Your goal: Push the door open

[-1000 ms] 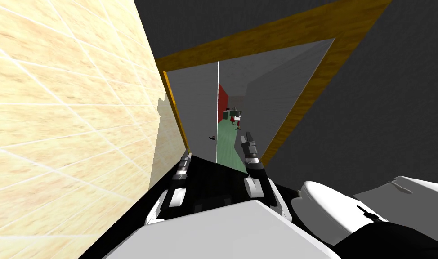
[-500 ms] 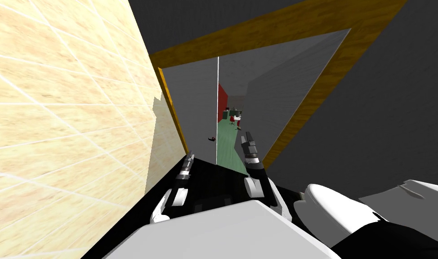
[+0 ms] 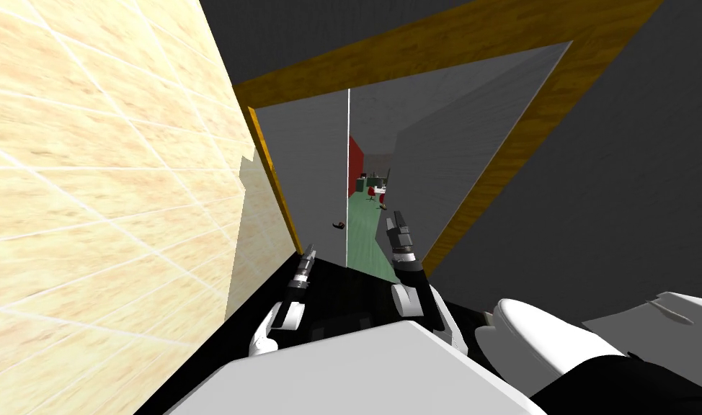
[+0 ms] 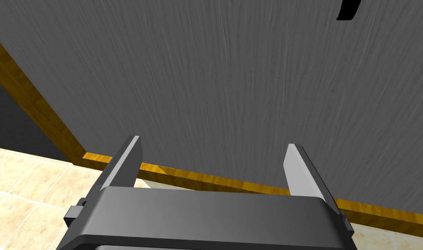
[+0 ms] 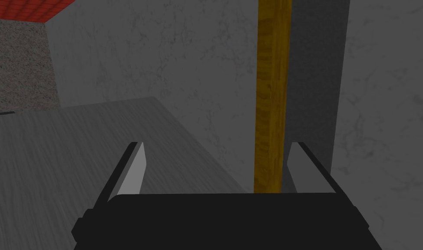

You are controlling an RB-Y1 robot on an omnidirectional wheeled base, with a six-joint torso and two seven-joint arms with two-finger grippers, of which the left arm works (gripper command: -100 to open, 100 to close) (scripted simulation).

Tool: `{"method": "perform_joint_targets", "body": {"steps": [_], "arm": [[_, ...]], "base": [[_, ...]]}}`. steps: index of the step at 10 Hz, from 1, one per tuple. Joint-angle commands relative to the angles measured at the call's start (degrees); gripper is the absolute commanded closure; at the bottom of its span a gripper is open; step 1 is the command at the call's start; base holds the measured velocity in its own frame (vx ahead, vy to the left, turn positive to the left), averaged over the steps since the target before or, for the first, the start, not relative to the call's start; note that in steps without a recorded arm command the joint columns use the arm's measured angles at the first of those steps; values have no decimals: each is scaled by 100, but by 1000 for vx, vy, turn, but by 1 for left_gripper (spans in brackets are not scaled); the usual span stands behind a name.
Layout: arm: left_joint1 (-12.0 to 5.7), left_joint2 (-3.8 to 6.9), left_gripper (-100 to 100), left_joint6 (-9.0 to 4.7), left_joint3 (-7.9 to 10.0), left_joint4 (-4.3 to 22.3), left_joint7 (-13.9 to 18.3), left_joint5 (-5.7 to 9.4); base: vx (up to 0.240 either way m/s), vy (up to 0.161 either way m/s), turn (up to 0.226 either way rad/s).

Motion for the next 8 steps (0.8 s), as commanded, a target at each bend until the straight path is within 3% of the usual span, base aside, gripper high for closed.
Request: {"method": "perform_joint_targets", "body": {"steps": [1, 8], "arm": [[-95, -4, -100, -1, -60, 214, 45, -15], [-499, -54, -100, -158, -235, 1195, 172, -56]], "base": [[102, 9, -30], [84, 5, -20]]}}
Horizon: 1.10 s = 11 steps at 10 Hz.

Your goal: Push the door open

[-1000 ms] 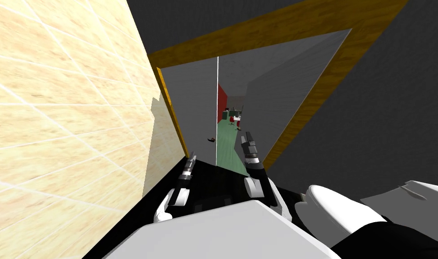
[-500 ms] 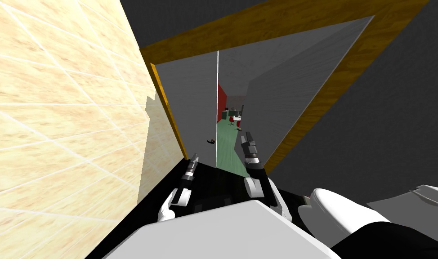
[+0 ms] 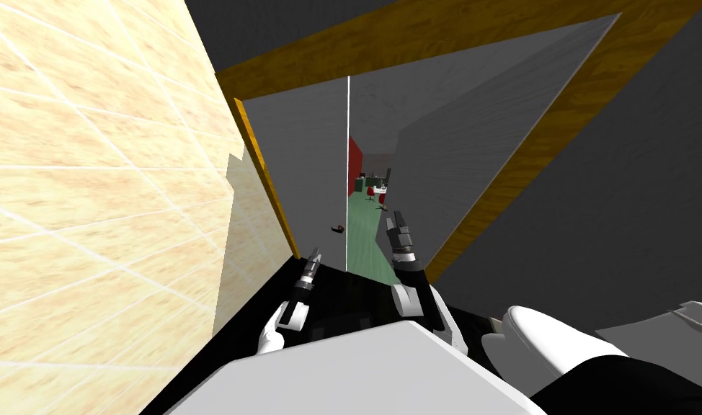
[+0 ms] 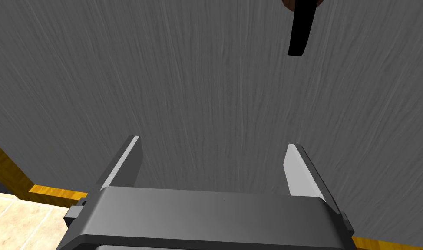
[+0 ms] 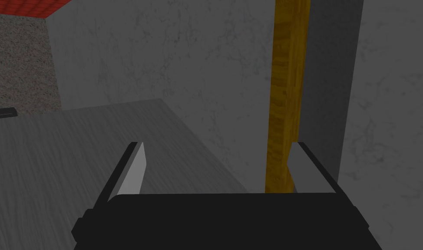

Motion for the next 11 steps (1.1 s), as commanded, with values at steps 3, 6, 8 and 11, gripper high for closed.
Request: {"method": "perform_joint_targets", "body": {"steps": [3, 6, 8, 11], "arm": [[-203, -39, -100, -74, -103, 511, 74, -25], [-368, -79, -100, -138, -175, 912, 126, -41], [-473, -107, -100, -179, -220, 1167, 159, -52], [-603, -151, -100, -229, -276, 1481, 199, -65]], "base": [[98, 9, -21], [104, 12, -19], [86, 8, -17], [90, 6, -15]]}}
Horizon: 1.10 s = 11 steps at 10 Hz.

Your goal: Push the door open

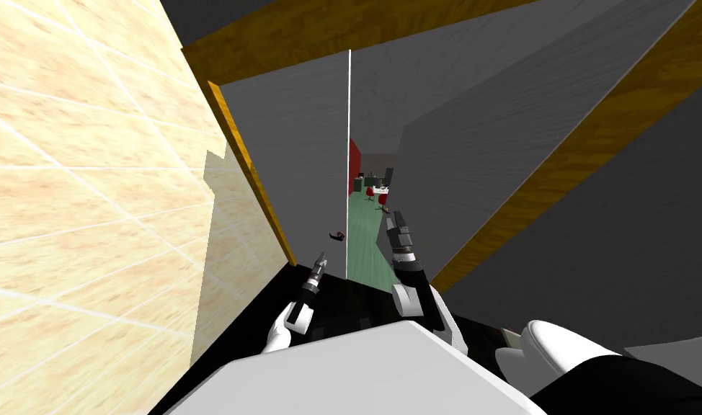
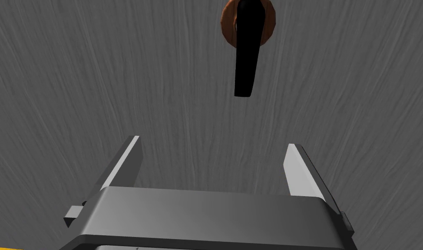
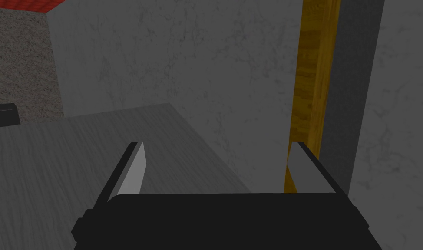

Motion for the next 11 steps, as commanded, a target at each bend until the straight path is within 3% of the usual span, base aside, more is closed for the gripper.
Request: {"method": "perform_joint_targets", "body": {"steps": [1, 4, 6, 8, 11], "arm": [[-68, -18, -100, -30, -31, 166, 28, -6], [-246, -91, -100, -99, -108, 597, 84, -24], [-275, -106, -100, -110, -120, 667, 93, -27], [-263, -15, -100, -87, -95, 628, 81, -15], [-273, 17, -100, -93, -62, 664, 52, 2]], "base": [[79, 11, -14], [117, 5, -20], [70, 16, -5], [69, -23, -21], [170, -58, -25]]}}
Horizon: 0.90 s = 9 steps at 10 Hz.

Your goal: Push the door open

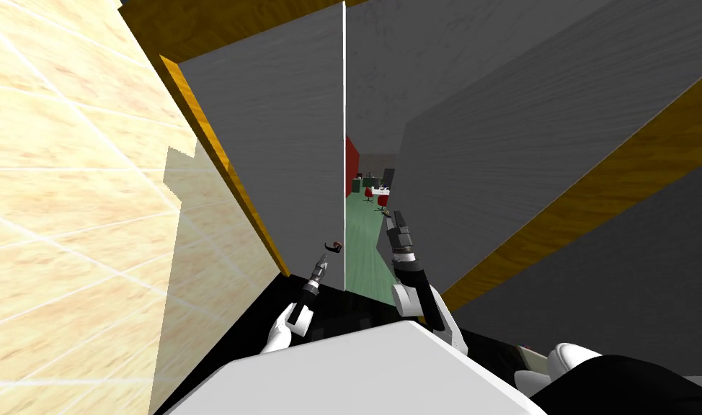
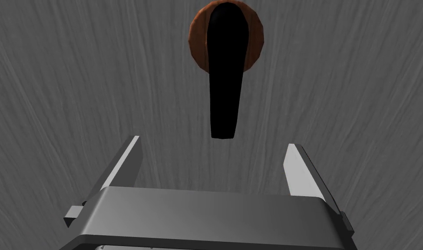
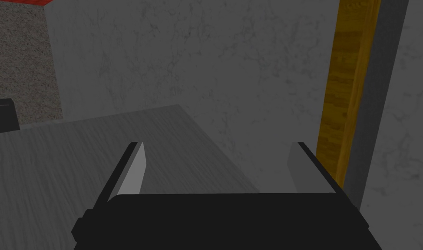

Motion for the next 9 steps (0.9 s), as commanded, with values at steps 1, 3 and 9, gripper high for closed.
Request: {"method": "perform_joint_targets", "body": {"steps": [1, 3, 9], "arm": [[-4, 2, -100, 3, 22, 13, -15, 12], [-12, -52, -100, -2, 49, 41, -38, 25], [-31, -89, 100, -13, 60, 80, -50, 31]], "base": [[225, -73, -38], [200, -71, -25], [39, -13, -10]]}}
